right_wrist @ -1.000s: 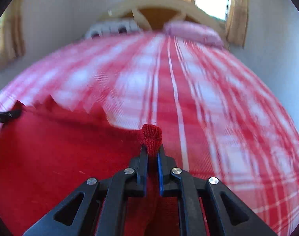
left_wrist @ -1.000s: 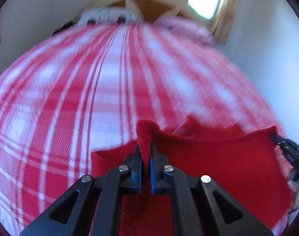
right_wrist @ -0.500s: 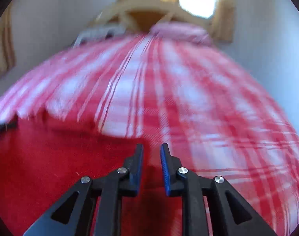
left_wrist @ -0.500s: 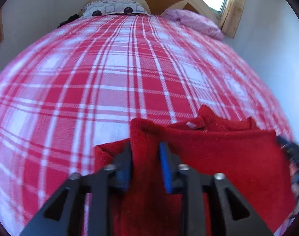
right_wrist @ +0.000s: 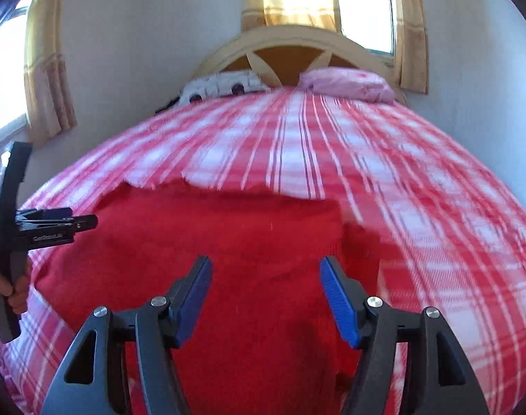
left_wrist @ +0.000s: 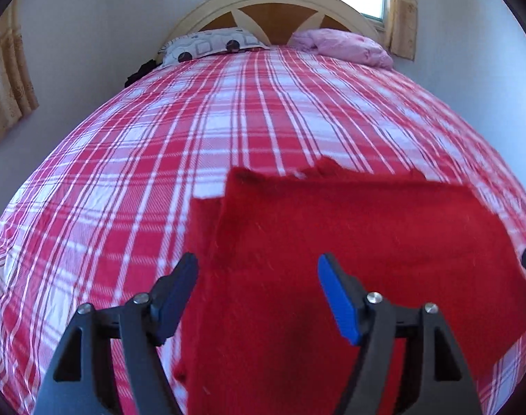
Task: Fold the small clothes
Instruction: 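Open both tools and press the folded sweater flat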
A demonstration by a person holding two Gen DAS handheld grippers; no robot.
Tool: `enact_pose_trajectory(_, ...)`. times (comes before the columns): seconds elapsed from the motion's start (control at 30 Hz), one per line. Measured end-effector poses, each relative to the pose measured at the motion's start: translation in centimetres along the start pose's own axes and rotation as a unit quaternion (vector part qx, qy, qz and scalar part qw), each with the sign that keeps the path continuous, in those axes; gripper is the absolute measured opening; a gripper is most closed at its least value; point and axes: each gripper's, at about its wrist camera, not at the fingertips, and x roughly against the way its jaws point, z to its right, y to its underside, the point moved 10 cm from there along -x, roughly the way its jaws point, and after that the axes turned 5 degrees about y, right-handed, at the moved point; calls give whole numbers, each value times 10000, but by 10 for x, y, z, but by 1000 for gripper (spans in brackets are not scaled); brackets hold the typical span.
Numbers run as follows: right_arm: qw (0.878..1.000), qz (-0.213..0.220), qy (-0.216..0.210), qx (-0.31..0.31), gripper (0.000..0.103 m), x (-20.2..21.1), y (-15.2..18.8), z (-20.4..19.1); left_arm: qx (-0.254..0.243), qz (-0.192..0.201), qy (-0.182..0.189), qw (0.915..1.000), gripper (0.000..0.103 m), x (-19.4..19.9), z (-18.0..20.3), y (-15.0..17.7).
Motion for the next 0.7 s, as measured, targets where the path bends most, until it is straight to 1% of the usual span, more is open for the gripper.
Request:
enact_pose_trajectory(0.1, 9985, -481, 126, -217, 65, -22, 29, 9, -241, -114, -150, 9995, 74, -8, 10, 18)
enact_pose_trajectory(0.17, 9981, -484, 107, -370, 66, -23, 29, 14, -280, -170, -218, 9992, 75, -13, 12, 27)
enact_pose_trajectory(0.2, 9979, -473, 124, -421, 66, -23, 29, 15, -270, -67, -266, 9993, 77, -14, 11, 29)
enact_pose_trajectory(0.23, 9977, -494, 148, -435, 66, -25, 31, 16, -276, -14, -349, 9990, 81, -12, 11, 29)
enact_pose_trajectory(0.33, 9975, -559, 152, -404, 72, -29, 33, 15, -254, -9, -493, 9985, 89, -12, 8, 28)
enact_pose_trajectory(0.4, 9974, -598, 216, -337, 78, -31, 34, 15, -220, -4, -539, 9983, 93, -12, 6, 30)
enact_pose_trajectory(0.47, 9972, -636, 236, -318, 81, -31, 33, 15, -134, -14, -525, 9985, 96, -13, 4, 32)
enact_pose_trajectory(0.53, 9970, -651, 206, -361, 81, -31, 34, 16, -50, -37, -569, 9984, 102, -13, 0, 34)
enact_pose_trajectory(0.67, 9967, -646, 118, -468, 81, -31, 34, 19, -65, -28, -595, 9982, 102, -11, 2, 34)
enact_pose_trajectory(0.7, 9968, -625, 118, -488, 81, -30, 34, 19, -57, -17, -554, 9984, 101, -7, 3, 34)
